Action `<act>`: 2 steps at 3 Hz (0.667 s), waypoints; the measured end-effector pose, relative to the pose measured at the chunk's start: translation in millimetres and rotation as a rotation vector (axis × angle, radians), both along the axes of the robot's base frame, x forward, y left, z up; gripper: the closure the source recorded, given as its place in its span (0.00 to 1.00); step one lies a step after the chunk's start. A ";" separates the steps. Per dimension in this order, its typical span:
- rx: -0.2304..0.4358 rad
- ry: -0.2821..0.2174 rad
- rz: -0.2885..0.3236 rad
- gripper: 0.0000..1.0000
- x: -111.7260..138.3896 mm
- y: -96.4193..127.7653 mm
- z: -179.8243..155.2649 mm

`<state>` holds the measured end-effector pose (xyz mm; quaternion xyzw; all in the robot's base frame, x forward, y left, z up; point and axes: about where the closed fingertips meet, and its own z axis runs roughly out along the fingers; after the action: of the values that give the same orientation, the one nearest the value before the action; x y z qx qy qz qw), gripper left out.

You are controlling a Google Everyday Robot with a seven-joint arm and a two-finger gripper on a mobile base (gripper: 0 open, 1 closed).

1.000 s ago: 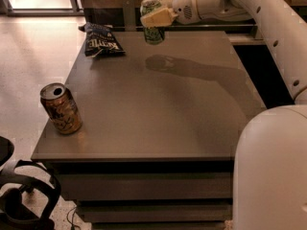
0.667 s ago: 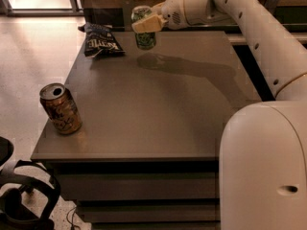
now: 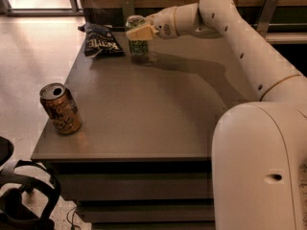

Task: Move green can near blue chip bag

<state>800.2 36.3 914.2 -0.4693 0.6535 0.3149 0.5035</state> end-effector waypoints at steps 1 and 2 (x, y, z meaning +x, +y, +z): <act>0.010 -0.014 0.001 1.00 11.2 7.0 -5.3; 0.001 -0.024 0.000 1.00 20.5 12.9 -10.1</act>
Offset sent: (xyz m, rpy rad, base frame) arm 0.0353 0.0111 -0.0117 -0.0122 -0.0415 -0.0113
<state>820.6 49.2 904.1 -0.4730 0.6471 0.3095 0.5116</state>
